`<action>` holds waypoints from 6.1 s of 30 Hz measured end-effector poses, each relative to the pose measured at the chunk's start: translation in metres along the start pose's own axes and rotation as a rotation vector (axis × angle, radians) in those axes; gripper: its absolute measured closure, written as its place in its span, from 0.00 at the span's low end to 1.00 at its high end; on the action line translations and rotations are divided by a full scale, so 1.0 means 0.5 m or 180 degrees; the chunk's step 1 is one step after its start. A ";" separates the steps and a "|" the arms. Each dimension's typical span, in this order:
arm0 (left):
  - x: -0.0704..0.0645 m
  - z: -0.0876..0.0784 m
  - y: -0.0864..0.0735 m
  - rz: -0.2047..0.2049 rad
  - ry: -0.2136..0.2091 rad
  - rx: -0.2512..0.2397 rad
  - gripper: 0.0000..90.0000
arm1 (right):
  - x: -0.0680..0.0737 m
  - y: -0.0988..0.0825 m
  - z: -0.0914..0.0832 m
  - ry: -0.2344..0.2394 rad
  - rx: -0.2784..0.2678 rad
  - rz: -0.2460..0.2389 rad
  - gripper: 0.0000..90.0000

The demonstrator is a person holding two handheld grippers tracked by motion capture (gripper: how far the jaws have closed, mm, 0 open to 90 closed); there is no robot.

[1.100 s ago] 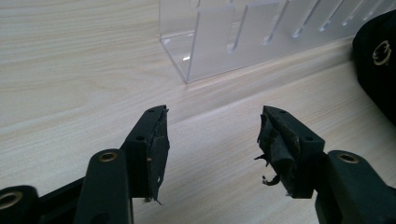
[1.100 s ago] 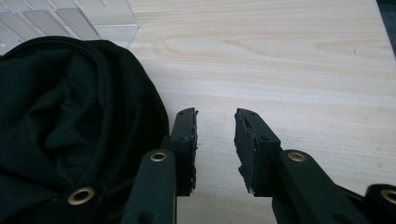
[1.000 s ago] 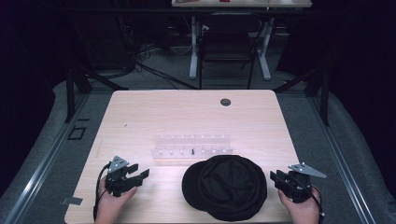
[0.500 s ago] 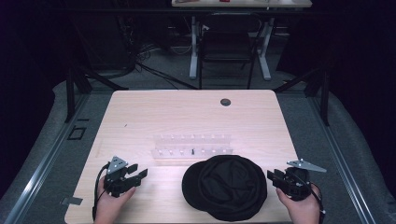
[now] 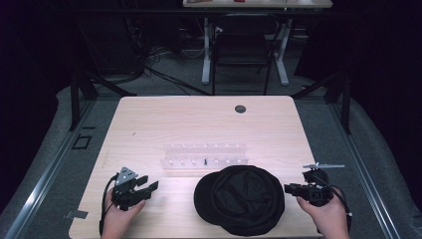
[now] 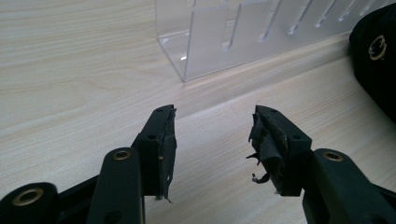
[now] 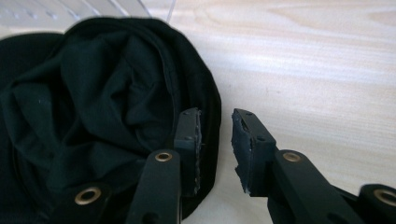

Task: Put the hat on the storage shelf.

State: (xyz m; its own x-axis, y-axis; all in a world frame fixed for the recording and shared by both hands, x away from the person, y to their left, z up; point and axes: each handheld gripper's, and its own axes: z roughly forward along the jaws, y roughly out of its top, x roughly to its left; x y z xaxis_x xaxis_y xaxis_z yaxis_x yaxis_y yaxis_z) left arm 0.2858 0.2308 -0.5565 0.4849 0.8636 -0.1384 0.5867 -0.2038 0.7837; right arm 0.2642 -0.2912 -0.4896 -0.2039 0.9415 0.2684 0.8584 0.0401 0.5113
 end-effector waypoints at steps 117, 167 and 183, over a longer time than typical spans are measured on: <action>-0.001 0.006 -0.003 0.0020 -0.0001 0.0085 0.55 | 0.027 0.096 -0.022 0.1893 0.0646 0.0724 0.97; 0.000 0.005 -0.003 0.0014 0.0003 0.0073 0.55 | 0.106 0.182 -0.148 0.2362 0.0070 0.0625 0.98; -0.001 0.007 -0.003 0.0016 -0.0007 0.0089 0.55 | 0.096 0.211 -0.180 0.2469 -0.0247 0.0637 0.98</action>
State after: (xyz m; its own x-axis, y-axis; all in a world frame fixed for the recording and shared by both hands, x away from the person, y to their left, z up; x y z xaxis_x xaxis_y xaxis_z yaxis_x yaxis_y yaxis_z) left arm 0.2869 0.2292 -0.5598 0.4892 0.8615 -0.1360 0.6022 -0.2209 0.7672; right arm 0.3025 -0.2719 -0.3494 -0.3428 0.4265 0.8370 0.8840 -0.1549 0.4410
